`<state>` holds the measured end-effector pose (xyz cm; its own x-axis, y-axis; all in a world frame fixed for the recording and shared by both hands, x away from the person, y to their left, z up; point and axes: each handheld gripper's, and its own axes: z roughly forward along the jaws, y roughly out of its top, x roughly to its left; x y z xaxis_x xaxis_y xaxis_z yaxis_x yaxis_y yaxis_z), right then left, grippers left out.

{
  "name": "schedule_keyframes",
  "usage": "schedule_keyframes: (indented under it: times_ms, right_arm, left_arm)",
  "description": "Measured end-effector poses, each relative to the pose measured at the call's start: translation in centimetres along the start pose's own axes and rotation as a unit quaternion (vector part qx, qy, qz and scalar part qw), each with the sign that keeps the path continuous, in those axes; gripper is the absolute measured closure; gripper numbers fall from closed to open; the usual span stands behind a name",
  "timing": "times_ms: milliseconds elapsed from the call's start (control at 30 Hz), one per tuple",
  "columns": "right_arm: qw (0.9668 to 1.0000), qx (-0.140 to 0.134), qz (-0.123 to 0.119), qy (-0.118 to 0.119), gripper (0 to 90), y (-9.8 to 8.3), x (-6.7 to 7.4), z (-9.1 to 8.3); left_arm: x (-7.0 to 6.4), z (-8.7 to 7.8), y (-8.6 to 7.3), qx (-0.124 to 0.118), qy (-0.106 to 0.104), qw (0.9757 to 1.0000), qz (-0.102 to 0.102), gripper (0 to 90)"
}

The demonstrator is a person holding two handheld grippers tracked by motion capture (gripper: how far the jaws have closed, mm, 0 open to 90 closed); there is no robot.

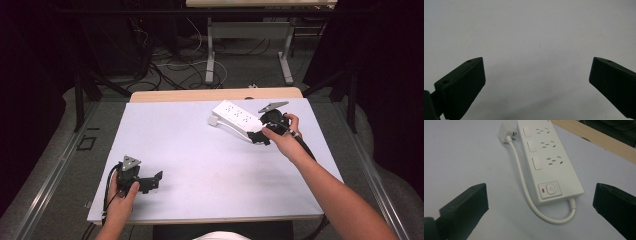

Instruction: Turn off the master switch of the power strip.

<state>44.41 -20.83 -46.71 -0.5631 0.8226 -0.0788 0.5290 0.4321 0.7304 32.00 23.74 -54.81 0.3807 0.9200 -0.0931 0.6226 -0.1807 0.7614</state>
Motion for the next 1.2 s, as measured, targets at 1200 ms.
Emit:
schedule_keyframes:
  times_ms: [1200]
  right_arm:
    - [0.9973, -0.068, 0.021, -0.015, 0.6, -9.5, 0.7, -6.9]
  left_arm:
    - [0.2, -0.3, 0.0, -0.003, 0.003, 1.0000, 0.000, 0.9]
